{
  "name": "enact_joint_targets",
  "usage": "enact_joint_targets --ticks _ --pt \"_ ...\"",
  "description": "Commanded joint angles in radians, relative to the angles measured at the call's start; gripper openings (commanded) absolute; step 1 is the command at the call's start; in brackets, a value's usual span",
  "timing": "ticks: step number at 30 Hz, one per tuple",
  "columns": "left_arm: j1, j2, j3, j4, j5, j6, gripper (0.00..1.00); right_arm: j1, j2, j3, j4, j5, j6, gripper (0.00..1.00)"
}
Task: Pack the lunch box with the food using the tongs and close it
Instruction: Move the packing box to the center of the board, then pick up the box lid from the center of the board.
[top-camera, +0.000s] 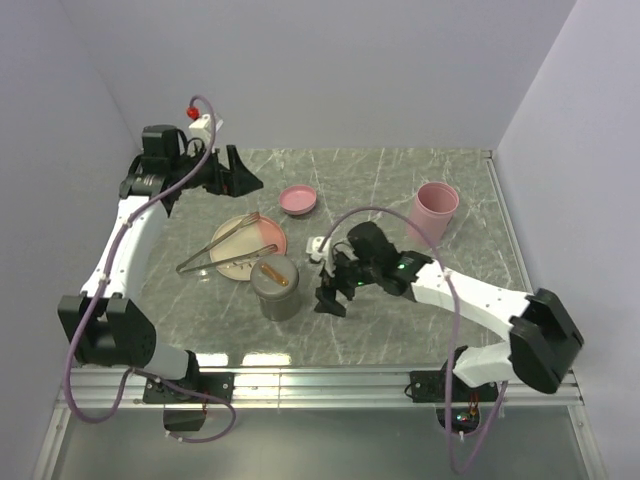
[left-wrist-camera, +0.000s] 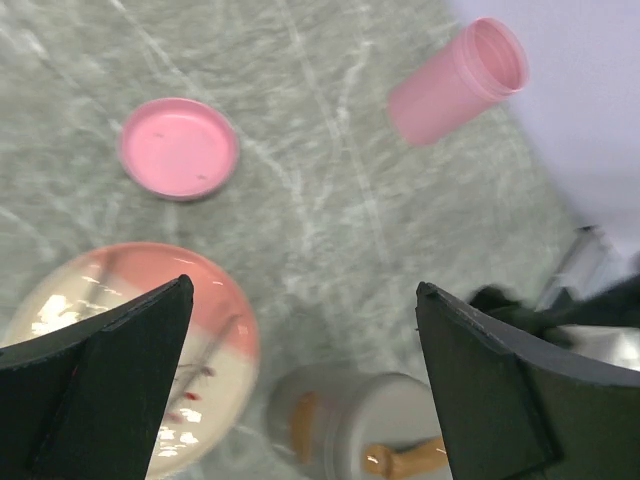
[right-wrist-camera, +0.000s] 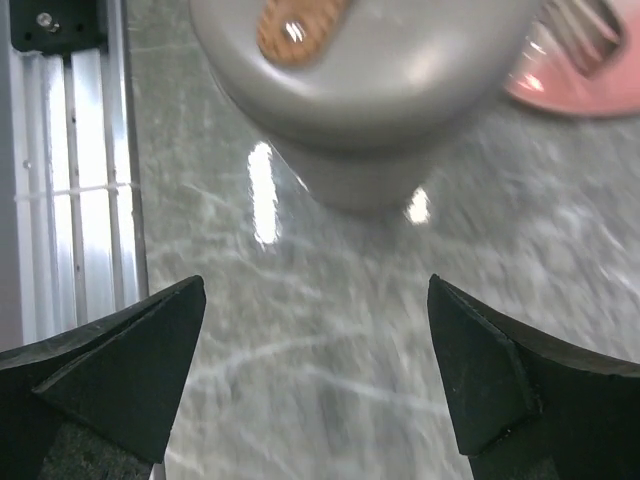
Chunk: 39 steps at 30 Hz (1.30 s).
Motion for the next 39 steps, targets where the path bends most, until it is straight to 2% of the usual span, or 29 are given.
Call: enact_joint_targets --ticks 1,3,4,5,7,9,11,15,18,21,25,29,39 --pt "-0.053 0.055 0.114 -0.088 -0.132 0.150 1.00 -0.064 -0.127 -0.024 -0.041 -0.004 -0.019 0.99" --pt "-0.128 0.105 0.174 -0.131 -0.218 0.260 0.99 -0.126 -0.188 -0.024 -0.060 -0.016 0.001 0.99" --pt "-0.160 0.122 0.192 -0.142 -0.329 0.292 1.00 -0.148 -0.206 -0.021 -0.068 -0.016 0.015 1.00" --pt "-0.217 0.163 0.211 -0.151 -0.365 0.326 1.00 -0.172 -0.218 -0.013 -0.090 -0.016 0.029 1.00" --pt "-0.254 0.210 0.269 -0.182 -0.424 0.398 0.99 -0.249 -0.242 0.023 -0.123 -0.004 0.060 1.00" --pt "-0.294 0.305 0.363 -0.229 -0.461 0.463 0.99 -0.312 -0.261 0.072 -0.172 0.056 0.078 1.00" --pt "-0.315 0.396 0.431 -0.313 -0.435 0.548 0.99 -0.347 -0.276 0.108 -0.220 0.094 0.087 1.00" --pt "-0.340 0.510 0.551 -0.329 -0.467 0.607 0.95 -0.424 -0.382 0.123 -0.205 0.099 0.142 1.00" --pt "-0.360 0.625 0.668 -0.401 -0.484 0.647 0.89 -0.478 -0.433 0.120 -0.194 0.081 0.213 1.00" --pt "-0.389 0.734 0.784 -0.464 -0.507 0.638 0.78 -0.516 -0.457 0.116 -0.208 0.062 0.257 1.00" --pt "-0.423 0.773 0.768 -0.420 -0.533 0.632 0.76 -0.531 -0.459 0.116 -0.243 0.107 0.239 1.00" --pt "-0.429 0.840 0.787 -0.424 -0.540 0.649 0.74 -0.558 -0.451 0.125 -0.295 0.040 0.236 1.00" --pt "-0.438 0.912 0.784 -0.351 -0.554 0.616 0.70 -0.588 -0.457 0.116 -0.271 0.016 0.303 1.00"
